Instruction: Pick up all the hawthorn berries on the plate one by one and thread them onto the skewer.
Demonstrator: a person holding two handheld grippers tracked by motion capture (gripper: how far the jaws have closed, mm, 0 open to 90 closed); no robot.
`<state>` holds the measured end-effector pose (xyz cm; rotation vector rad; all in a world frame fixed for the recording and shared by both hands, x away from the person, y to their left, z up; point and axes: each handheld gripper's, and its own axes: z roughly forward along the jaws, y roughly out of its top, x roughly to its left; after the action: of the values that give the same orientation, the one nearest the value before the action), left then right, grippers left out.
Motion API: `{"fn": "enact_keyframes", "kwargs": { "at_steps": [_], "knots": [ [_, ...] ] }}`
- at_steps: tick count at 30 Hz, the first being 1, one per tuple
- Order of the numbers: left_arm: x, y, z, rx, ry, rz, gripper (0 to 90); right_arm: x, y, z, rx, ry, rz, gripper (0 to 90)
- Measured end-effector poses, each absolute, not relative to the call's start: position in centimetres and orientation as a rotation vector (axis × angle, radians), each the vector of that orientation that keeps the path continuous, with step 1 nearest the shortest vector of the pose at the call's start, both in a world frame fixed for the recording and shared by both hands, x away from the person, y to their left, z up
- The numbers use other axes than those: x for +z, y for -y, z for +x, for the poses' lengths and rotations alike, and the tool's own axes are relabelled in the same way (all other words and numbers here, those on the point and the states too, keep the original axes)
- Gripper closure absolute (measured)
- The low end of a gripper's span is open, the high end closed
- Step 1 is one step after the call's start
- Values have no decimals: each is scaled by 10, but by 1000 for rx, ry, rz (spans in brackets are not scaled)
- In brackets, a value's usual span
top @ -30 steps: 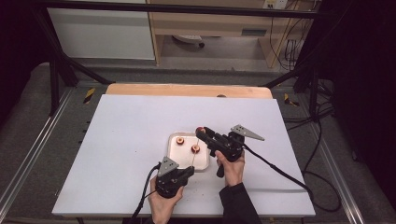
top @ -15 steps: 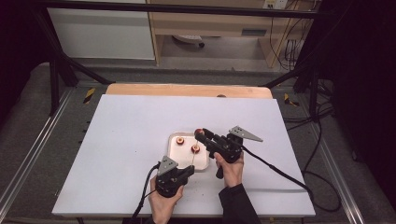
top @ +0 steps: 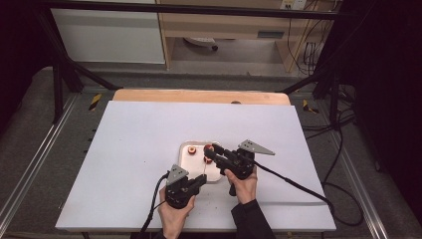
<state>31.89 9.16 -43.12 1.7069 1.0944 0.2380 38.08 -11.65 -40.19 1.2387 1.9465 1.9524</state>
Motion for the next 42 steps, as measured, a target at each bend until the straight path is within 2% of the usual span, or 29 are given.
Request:
{"fn": "enact_keyframes", "kwargs": {
  "at_steps": [26, 42],
  "knots": [
    [-424, -96, 330, 295, -1056, 1734, 885, -419, 107, 365, 1901, -2138, 1218, 586],
    [-430, -125, 326, 352, -1042, 1818, 885, -403, 127, 387, 1603, -2274, 1242, 160]
  ]
}}
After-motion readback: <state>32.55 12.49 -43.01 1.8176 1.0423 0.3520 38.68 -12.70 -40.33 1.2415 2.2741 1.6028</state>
